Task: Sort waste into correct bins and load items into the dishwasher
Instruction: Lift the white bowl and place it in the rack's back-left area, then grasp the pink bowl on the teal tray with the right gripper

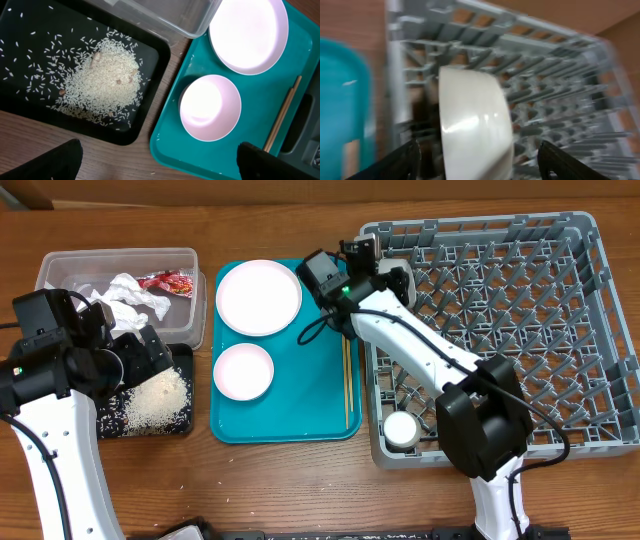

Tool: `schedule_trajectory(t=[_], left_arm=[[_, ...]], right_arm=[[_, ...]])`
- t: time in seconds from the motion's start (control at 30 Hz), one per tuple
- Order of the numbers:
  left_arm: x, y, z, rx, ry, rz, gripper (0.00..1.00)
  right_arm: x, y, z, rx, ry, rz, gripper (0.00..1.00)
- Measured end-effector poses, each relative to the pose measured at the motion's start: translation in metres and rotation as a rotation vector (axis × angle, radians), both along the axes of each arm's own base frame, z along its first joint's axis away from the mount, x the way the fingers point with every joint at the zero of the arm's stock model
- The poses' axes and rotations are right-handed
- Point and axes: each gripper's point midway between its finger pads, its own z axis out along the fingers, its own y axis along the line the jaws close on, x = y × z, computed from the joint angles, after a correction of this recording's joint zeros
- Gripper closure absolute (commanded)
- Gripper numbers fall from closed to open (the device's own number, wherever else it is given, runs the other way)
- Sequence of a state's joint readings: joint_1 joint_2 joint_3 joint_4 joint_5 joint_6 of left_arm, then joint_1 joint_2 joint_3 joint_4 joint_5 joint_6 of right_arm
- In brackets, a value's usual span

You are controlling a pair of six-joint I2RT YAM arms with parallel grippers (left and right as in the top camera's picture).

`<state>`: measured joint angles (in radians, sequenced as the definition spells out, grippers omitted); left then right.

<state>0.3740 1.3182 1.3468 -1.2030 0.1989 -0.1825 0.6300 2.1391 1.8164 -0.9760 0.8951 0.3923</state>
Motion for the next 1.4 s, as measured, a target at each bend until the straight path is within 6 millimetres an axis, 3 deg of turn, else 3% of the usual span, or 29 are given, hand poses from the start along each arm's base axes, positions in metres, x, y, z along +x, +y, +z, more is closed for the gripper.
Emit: schedule_trajectory(t=[0.2, 0.4, 0.43, 0.67, 0.8, 1.07, 1.2, 1.23, 1.3, 1.4], left_arm=[[0.000, 0.000, 0.000, 0.000, 0.000, 0.000, 0.00], [0.000, 0.000, 0.000, 0.000, 0.000, 0.000, 0.00], [0.000, 0.000, 0.000, 0.000, 0.000, 0.000, 0.00], [0.000, 0.000, 0.000, 0.000, 0.000, 0.000, 0.00], [0.000, 0.000, 0.000, 0.000, 0.000, 0.000, 0.00], [0.000, 0.000, 0.000, 0.000, 0.000, 0.000, 0.00], [0.000, 0.000, 0.000, 0.000, 0.000, 0.000, 0.00], [0.000, 0.000, 0.000, 0.000, 0.000, 0.000, 0.00], [0.000, 0.000, 0.000, 0.000, 0.000, 0.000, 0.00], [0.000, 0.000, 0.000, 0.000, 0.000, 0.000, 0.00]], right_arm=[[-0.020, 0.049, 0.006, 0.330, 0.165, 0.136, 0.24], [-0.052, 0.118, 0.017, 0.715, 0.337, 0.320, 0.29], [-0.060, 0.130, 0.014, 0.777, 0.375, 0.339, 0.30], [-0.101, 0.165, -0.027, 0.893, 0.516, 0.358, 0.37], [-0.123, 0.189, -0.039, 0.926, 0.544, 0.371, 0.40], [-0.132, 0.206, -0.062, 0.917, 0.526, 0.288, 0.41], [-0.131, 0.205, -0.093, 0.890, 0.548, 0.242, 0.51], [-0.131, 0.204, -0.098, 0.884, 0.554, 0.231, 0.58], [-0.132, 0.202, -0.106, 0.872, 0.565, 0.220, 0.66], [-0.133, 0.202, -0.108, 0.875, 0.566, 0.208, 0.67]])
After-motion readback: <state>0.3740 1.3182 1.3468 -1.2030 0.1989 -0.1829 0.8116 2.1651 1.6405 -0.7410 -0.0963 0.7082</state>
